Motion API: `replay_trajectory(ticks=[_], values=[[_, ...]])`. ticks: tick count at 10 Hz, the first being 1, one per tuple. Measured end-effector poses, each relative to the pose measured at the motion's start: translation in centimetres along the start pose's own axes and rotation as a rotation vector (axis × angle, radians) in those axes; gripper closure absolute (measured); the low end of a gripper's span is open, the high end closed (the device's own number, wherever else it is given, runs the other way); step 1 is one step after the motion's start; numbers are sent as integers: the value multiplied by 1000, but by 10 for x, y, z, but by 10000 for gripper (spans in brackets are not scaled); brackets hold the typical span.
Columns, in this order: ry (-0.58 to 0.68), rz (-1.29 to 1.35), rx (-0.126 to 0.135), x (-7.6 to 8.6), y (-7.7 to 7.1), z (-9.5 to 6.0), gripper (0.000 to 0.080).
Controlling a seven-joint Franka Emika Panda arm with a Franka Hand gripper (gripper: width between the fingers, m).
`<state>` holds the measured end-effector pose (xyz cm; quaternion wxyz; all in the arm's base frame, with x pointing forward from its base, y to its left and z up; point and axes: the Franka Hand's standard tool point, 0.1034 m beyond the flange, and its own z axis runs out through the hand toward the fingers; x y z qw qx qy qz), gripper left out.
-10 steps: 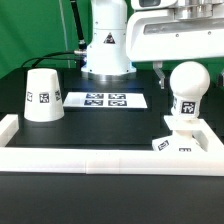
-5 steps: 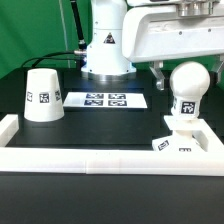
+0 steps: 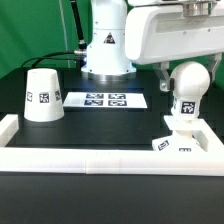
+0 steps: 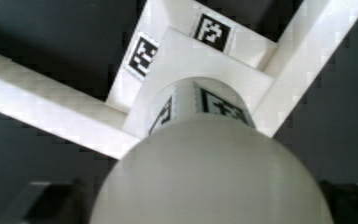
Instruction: Assemble lamp
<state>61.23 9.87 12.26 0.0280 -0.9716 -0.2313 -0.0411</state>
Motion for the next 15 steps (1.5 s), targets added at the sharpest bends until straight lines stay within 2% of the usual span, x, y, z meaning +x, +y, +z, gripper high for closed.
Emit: replay_trajectory(ticks=[5,10,15], values=[[1,54,2,0,0,0,222],[34,611,-2,-5,1,-1,220],[35,911,11,-5,4,-1,220]])
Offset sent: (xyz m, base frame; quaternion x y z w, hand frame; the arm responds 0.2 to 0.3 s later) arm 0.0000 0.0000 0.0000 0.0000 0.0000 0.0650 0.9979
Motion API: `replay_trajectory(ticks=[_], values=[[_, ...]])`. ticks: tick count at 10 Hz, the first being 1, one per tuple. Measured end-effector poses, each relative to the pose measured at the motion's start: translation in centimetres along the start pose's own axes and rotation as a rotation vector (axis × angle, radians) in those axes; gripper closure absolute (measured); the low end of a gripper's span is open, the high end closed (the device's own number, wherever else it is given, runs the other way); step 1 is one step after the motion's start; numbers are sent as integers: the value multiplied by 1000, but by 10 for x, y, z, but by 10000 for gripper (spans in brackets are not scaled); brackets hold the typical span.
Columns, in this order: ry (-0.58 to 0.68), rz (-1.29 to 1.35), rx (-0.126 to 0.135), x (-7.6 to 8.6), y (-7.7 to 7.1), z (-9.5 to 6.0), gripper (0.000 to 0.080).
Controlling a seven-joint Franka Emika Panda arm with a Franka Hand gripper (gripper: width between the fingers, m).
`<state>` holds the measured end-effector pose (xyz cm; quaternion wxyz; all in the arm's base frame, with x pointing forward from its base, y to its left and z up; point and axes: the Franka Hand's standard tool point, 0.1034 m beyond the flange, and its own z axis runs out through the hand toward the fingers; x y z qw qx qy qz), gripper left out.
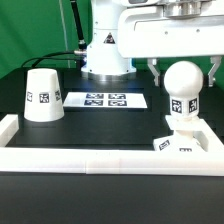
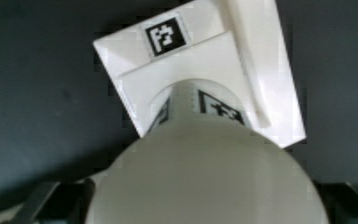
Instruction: Assemble lamp
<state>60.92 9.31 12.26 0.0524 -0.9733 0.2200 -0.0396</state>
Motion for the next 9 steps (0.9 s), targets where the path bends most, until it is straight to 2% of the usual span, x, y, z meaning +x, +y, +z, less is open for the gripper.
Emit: replay_trajectory(ticks=[2,4,6,9], values=[[-1,133,2,0,0,0,220],[-1,420,-1,-13,-6,-1,220],[-27,670,17,-19,-12,0,220],[-63,888,43,-20,-15,1,220]])
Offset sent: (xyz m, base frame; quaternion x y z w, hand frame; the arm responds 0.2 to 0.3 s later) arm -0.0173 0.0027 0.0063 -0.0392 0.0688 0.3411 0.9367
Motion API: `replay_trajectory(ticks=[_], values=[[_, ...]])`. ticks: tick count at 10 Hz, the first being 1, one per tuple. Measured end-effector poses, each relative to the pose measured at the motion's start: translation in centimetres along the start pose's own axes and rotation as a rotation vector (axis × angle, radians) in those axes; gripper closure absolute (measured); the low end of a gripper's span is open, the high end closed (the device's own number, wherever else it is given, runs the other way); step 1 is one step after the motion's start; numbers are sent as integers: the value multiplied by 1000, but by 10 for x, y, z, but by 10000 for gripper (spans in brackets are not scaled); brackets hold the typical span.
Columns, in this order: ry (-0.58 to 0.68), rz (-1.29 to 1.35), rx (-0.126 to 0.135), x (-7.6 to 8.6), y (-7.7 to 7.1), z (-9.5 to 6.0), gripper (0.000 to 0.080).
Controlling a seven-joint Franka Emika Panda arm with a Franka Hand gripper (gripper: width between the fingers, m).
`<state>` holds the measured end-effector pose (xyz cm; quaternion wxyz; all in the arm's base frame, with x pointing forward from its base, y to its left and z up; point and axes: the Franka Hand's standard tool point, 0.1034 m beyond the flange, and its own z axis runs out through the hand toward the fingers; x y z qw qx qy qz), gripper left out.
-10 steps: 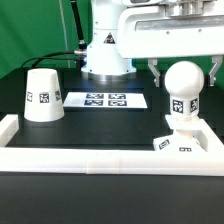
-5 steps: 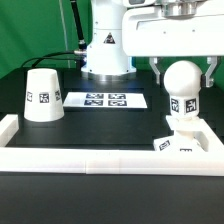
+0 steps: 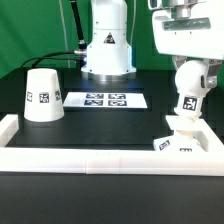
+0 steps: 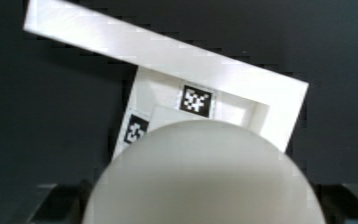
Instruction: Assemble lamp
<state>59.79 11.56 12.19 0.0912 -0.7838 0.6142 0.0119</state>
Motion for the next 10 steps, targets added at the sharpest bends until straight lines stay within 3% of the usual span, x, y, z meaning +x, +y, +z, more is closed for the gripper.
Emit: replay_trajectory(ticks=[2,3,4,10], values=[[-3,2,1,-1,0,0,220],[-5,-95,-7,-1,0,1,122],[-9,-151,-12,-2,-3,0,105],[-10,-702,-11,7,-6,1,101]])
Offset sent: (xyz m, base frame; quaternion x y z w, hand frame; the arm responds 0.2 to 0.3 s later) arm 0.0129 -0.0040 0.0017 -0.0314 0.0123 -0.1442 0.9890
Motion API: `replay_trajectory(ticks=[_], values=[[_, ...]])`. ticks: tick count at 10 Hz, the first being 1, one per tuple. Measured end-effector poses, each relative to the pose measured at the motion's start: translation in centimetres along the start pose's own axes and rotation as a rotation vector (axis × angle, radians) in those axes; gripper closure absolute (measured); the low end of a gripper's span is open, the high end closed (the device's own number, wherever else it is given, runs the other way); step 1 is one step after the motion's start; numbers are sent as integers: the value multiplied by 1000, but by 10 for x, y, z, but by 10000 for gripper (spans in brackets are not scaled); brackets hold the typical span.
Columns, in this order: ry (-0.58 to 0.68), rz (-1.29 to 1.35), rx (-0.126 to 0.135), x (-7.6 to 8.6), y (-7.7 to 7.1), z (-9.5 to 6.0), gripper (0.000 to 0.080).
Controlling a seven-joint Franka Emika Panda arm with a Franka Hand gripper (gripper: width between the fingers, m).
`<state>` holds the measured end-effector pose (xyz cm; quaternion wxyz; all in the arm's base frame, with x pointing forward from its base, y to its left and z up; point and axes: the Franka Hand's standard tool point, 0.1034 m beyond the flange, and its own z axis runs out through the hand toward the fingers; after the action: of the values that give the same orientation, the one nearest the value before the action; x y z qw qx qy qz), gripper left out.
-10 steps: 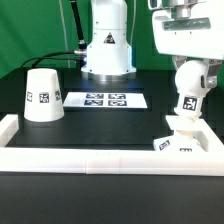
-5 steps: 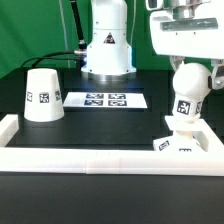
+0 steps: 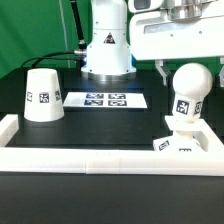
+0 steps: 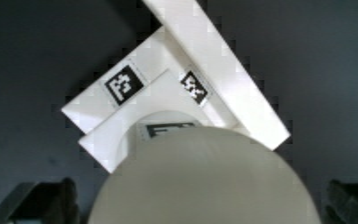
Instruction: Assemble lamp
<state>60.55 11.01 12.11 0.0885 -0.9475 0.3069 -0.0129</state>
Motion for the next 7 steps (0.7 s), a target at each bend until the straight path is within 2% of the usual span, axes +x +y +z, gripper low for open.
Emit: replay_trajectory(ticks=[4,5,7], values=[[1,-229,-1,0,0,0,101],[12,-392,-30,2,3,0,101],[26,-612,-67,6,3,-2,101]])
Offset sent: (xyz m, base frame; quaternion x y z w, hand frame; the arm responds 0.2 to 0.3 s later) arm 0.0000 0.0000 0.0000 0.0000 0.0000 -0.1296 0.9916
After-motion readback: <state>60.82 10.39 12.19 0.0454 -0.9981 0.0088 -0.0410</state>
